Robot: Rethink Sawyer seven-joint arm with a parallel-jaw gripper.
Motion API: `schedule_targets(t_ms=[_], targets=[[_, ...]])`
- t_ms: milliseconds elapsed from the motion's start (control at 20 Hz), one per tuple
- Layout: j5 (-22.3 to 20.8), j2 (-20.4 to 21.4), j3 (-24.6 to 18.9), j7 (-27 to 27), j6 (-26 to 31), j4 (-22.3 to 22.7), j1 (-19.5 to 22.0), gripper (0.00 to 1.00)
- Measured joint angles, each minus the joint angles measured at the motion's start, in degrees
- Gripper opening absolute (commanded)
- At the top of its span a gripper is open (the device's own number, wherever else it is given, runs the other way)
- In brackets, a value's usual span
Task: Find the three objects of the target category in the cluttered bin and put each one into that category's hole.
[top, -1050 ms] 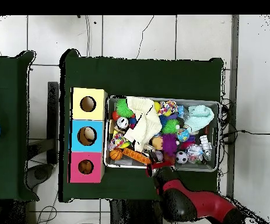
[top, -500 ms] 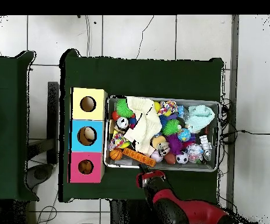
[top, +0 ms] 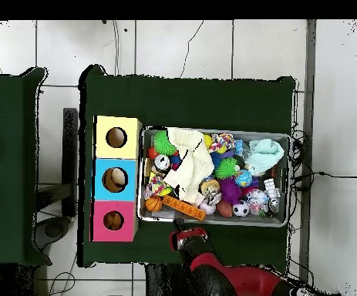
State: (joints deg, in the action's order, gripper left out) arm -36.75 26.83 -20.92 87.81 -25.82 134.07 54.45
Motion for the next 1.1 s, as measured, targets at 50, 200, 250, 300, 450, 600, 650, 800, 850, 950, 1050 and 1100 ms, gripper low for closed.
schedule_targets(t_ms=[50,200,250,300,450,600,650,800,850,950,1050,1100], targets=[[0.15,-0.56,0.36,0.0,-0.7,0.0,-0.46,0.0],[1.4,-2.28,1.69,0.0,-2.86,0.0,-2.46,0.0],[2.03,-2.6,2.08,0.0,-3.39,-0.01,-3.2,0.0],[3.64,-2.98,2.75,0.0,-4.19,0.0,-4.85,0.0],[6.61,-2.92,3.38,0.0,-4.5,-0.01,-7.37,0.0],[9.54,-2.43,3.46,0.0,-4.51,-0.01,-9.23,0.0],[9.93,-2.35,3.46,0.0,-4.51,-0.01,-9.41,0.0],[11.35,-2.16,3.47,0.0,-4.51,-0.02,-9.55,0.0],[11.71,-2.13,3.48,0.0,-4.51,-0.01,-9.58,0.0],[12.65,-2.12,3.63,0.0,-4.51,-0.03,-9.85,0.0],[13.31,-2.12,3.76,0.0,-4.51,-0.07,-10.15,0.0],[13.69,-2.12,3.83,0.0,-4.51,-0.13,-10.37,0.0]])
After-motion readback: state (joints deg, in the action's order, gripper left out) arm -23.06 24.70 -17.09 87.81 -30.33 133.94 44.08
